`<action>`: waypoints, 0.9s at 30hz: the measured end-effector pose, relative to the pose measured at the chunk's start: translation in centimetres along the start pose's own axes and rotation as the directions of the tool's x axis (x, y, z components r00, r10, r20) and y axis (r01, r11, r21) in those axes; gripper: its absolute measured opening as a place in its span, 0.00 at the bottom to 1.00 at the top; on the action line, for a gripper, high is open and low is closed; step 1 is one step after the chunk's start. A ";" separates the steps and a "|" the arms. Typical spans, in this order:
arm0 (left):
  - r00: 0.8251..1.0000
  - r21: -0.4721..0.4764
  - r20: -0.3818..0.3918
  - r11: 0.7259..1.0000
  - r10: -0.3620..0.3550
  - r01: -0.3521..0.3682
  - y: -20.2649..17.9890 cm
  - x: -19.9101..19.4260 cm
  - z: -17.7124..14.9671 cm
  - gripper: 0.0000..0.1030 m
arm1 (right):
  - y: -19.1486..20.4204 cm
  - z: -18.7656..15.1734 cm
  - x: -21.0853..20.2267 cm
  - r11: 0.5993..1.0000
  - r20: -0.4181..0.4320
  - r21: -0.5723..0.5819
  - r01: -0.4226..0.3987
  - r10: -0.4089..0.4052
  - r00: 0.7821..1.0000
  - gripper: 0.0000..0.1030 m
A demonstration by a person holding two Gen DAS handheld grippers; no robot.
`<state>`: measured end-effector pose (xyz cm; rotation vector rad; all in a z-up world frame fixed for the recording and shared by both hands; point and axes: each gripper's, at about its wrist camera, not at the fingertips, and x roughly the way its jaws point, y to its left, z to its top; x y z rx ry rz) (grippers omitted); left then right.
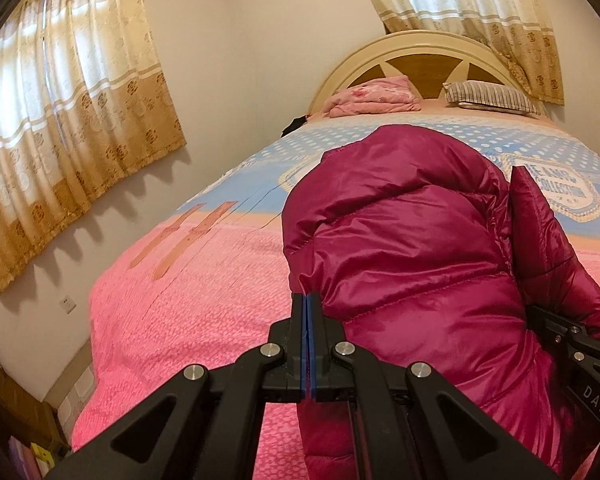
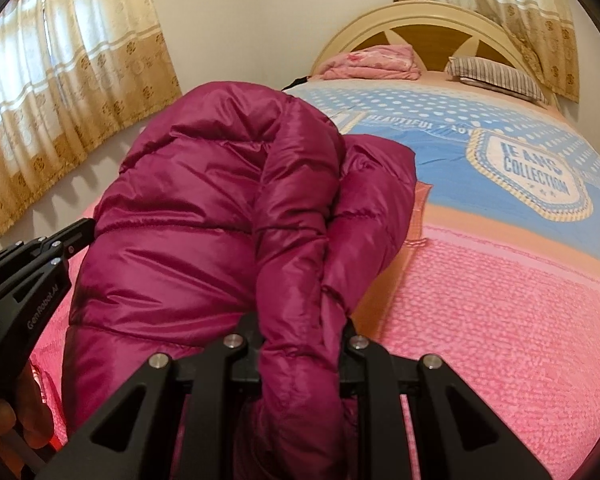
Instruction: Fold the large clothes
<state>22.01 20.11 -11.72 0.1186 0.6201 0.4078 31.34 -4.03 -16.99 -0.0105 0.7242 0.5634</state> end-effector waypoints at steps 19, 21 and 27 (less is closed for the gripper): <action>0.997 -0.043 -0.077 0.999 0.012 -0.016 2.0 2.9 -2.2 0.00 | 1.9 0.1 1.9 0.998 -0.054 -0.058 0.002 -0.006 0.999 0.20; 0.996 -0.047 -0.088 0.999 0.013 -0.018 1.9 3.3 -2.6 0.00 | 1.9 0.0 2.2 0.998 -0.062 -0.057 0.003 -0.007 0.998 0.20; 0.994 -0.035 -0.109 0.999 0.026 -0.030 1.5 4.7 -3.3 0.00 | 1.9 -0.5 3.1 0.998 -0.077 -0.057 0.020 -0.024 0.997 0.20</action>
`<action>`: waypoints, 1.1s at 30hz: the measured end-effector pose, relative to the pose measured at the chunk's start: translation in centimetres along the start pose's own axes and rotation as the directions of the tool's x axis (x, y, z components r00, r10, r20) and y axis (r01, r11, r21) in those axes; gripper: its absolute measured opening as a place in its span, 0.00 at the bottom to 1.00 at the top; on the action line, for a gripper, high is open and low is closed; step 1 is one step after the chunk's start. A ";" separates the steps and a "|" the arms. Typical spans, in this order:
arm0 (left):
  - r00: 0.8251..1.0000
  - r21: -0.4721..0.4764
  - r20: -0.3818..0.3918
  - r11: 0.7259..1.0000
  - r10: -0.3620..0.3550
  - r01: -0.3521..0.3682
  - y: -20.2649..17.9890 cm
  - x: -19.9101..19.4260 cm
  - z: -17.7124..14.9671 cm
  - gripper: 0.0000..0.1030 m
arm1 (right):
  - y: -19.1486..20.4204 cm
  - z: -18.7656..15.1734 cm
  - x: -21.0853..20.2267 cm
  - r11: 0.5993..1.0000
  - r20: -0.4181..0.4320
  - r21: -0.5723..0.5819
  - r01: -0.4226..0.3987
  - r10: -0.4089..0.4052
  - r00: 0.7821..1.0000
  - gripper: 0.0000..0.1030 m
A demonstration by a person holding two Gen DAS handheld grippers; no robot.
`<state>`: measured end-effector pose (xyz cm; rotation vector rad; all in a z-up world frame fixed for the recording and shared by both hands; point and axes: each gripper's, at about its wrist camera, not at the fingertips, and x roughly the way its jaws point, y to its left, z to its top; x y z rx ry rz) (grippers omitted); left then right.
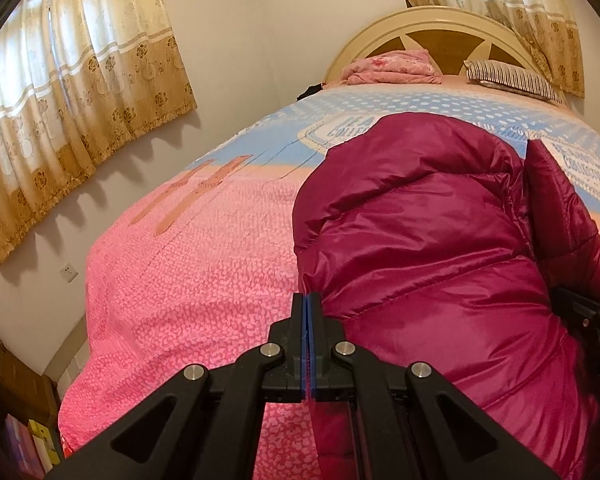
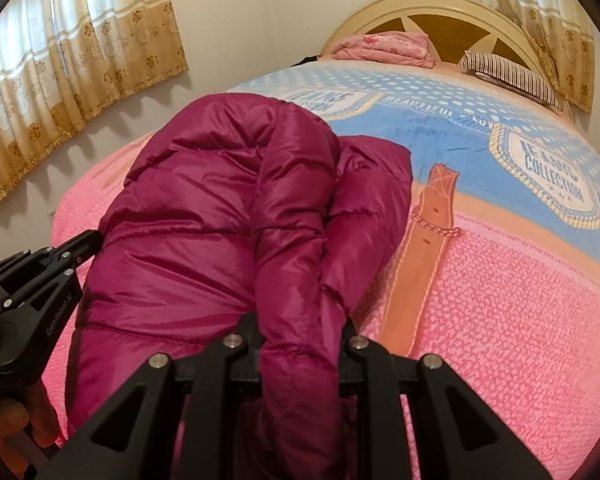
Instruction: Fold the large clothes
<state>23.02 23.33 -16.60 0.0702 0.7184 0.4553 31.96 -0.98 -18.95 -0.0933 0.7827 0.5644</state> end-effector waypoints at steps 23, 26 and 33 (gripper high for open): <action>0.999 0.025 -0.029 1.000 0.020 -0.019 -1.4 2.1 -1.1 0.01 | -0.6 -0.2 1.7 1.000 -0.035 0.023 0.013 -0.012 0.999 0.26; 0.999 0.028 -0.029 0.999 0.022 -0.021 -1.4 2.3 -1.2 0.01 | -0.6 -0.4 1.8 1.000 -0.035 0.027 0.012 -0.011 0.999 0.27; 0.999 0.021 -0.047 1.000 0.023 -0.022 -1.2 2.2 -0.9 0.01 | -1.0 -0.5 1.8 0.999 -0.038 0.046 0.012 -0.010 0.999 0.40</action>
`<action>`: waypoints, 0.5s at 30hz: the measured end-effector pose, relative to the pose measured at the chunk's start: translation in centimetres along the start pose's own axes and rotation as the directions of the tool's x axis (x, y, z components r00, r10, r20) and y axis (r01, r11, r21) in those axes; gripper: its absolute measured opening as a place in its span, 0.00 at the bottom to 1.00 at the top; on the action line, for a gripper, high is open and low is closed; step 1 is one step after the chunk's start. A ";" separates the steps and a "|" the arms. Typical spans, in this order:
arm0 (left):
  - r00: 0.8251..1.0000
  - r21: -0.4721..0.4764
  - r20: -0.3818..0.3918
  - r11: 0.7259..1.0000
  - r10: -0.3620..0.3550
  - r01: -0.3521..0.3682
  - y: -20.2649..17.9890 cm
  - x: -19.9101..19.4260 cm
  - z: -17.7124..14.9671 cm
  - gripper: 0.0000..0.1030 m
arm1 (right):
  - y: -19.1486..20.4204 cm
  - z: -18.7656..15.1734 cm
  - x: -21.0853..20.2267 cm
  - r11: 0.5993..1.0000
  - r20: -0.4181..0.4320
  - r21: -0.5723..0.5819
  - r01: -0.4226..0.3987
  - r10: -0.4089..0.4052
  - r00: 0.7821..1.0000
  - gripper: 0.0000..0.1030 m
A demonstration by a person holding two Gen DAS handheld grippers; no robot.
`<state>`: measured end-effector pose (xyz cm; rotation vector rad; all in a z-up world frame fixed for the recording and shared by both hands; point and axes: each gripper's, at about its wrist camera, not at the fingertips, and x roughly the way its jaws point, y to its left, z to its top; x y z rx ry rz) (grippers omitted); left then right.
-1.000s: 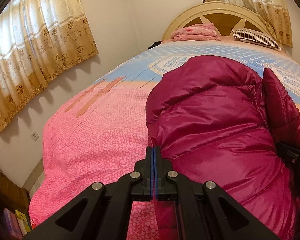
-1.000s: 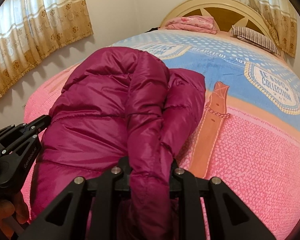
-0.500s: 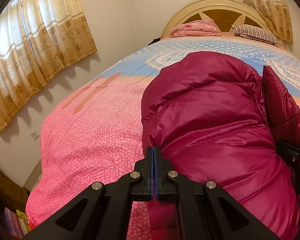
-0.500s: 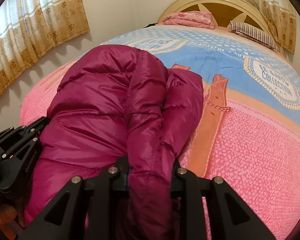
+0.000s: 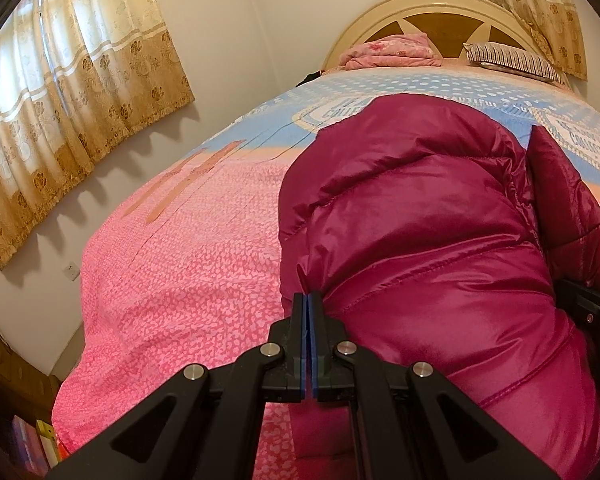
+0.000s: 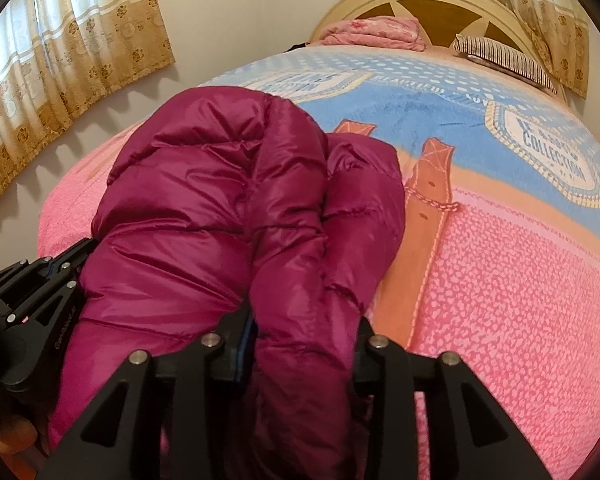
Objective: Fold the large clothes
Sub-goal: 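Open both tools and release the folded magenta jacket onto the bed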
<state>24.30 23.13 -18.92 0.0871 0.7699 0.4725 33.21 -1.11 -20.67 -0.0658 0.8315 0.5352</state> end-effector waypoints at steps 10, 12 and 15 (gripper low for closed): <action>0.998 -0.060 0.066 0.998 0.009 -0.005 3.4 -7.3 0.6 0.01 | -0.2 0.0 -6.9 0.999 0.101 0.006 0.037 -0.037 0.994 0.66; 0.995 -0.074 0.102 0.997 0.013 -0.005 4.7 -9.9 0.3 0.01 | 0.0 -0.4 -9.0 0.999 0.136 0.002 0.052 -0.052 0.989 0.68; 0.989 -0.099 0.149 0.995 -0.004 0.019 6.4 -13.5 -0.1 0.01 | 0.5 -1.3 -12.5 0.998 0.192 -0.003 0.060 -0.058 0.980 0.73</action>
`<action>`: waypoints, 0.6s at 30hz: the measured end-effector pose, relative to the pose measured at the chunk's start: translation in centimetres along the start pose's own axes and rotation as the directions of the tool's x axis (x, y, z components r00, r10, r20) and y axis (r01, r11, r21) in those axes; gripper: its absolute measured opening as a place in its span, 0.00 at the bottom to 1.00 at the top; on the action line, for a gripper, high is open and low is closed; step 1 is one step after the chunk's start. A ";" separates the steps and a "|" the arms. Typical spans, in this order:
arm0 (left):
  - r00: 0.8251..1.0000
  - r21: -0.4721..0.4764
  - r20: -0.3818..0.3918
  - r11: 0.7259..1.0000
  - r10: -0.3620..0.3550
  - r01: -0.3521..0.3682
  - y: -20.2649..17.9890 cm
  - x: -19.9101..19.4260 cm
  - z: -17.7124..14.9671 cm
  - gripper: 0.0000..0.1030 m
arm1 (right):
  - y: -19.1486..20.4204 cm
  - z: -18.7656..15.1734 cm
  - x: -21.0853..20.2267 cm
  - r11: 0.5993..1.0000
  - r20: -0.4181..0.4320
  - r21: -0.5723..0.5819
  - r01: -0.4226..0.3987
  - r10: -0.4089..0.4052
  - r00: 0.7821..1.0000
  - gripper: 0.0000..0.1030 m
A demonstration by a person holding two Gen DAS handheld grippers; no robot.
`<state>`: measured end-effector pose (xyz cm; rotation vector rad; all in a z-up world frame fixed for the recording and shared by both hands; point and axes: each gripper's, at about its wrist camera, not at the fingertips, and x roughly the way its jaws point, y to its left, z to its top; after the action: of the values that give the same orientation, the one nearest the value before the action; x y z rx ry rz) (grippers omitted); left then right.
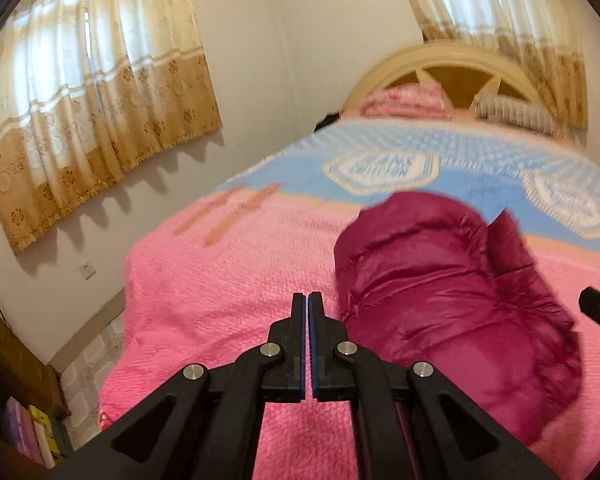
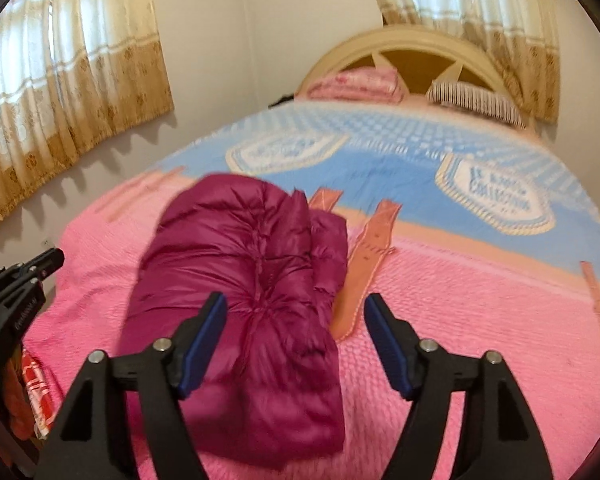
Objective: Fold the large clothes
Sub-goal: 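Open both tools and release the folded magenta jacket onto the bed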
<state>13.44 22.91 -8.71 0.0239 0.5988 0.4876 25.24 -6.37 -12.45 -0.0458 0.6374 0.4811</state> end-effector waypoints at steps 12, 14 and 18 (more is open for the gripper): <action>0.992 -0.053 0.102 0.995 -0.073 0.079 2.0 -7.5 1.4 0.02 | 2.8 0.2 -6.3 0.998 0.115 -0.060 0.005 0.002 0.993 0.75; 0.991 -0.054 0.105 0.995 -0.078 0.084 1.9 -7.8 1.5 0.02 | 3.1 0.4 -6.6 0.998 0.125 -0.068 0.007 0.001 0.992 0.76; 0.991 -0.059 0.110 0.995 -0.077 0.084 2.1 -8.1 1.7 0.02 | 3.0 0.2 -7.3 0.997 0.137 -0.077 0.007 0.004 0.991 0.76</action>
<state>7.66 21.36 -2.67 -0.0341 0.4762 0.4243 18.92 -6.69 -7.68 -0.0856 0.4838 0.5028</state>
